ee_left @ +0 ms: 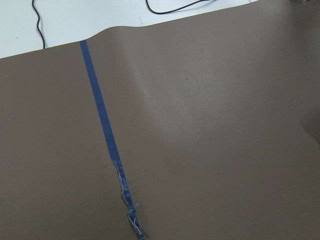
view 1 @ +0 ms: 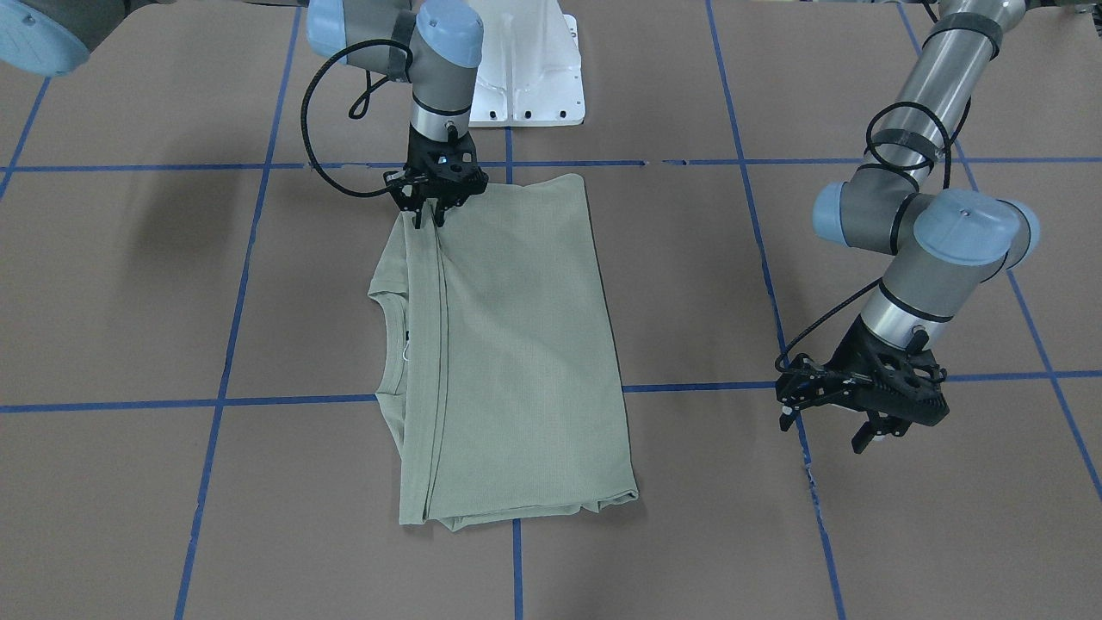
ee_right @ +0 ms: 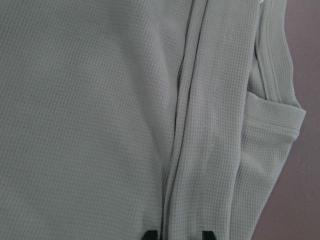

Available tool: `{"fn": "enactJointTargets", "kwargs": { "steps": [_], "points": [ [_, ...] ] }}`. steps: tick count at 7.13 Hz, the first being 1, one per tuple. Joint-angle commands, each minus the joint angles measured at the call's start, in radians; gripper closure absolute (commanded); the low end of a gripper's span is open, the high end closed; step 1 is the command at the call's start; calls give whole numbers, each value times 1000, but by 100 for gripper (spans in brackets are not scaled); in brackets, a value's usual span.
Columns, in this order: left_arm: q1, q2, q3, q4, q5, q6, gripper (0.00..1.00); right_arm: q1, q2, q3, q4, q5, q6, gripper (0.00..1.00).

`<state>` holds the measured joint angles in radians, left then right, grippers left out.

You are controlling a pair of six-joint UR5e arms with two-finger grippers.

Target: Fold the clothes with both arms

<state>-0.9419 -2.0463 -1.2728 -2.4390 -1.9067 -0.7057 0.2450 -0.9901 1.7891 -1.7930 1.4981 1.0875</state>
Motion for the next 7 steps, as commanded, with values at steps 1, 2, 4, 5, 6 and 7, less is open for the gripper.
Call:
{"fn": "enactJointTargets", "kwargs": {
  "steps": [1, 2, 4, 5, 6, 7],
  "points": [
    [0, 0, 0, 0, 0, 0, 0, -1, -10, -1, -2, -1, 0, 59],
    [0, 0, 1, 0, 0, 0, 0, -1, -13, -1, -3, 1, 0, 60],
    [0, 0, 1, 0, 0, 0, 0, 0, -13, -1, -5, 1, -1, 89],
    [2, 0, 1, 0, 0, 0, 0, 16, -13, 3, -6, 2, -1, 100],
    [3, 0, 1, 0, 0, 0, 0, 28, -16, 12, -6, 4, -1, 100],
    [3, 0, 1, 0, 0, 0, 0, 39, -28, 44, -14, 7, -1, 100]
  ]
}}
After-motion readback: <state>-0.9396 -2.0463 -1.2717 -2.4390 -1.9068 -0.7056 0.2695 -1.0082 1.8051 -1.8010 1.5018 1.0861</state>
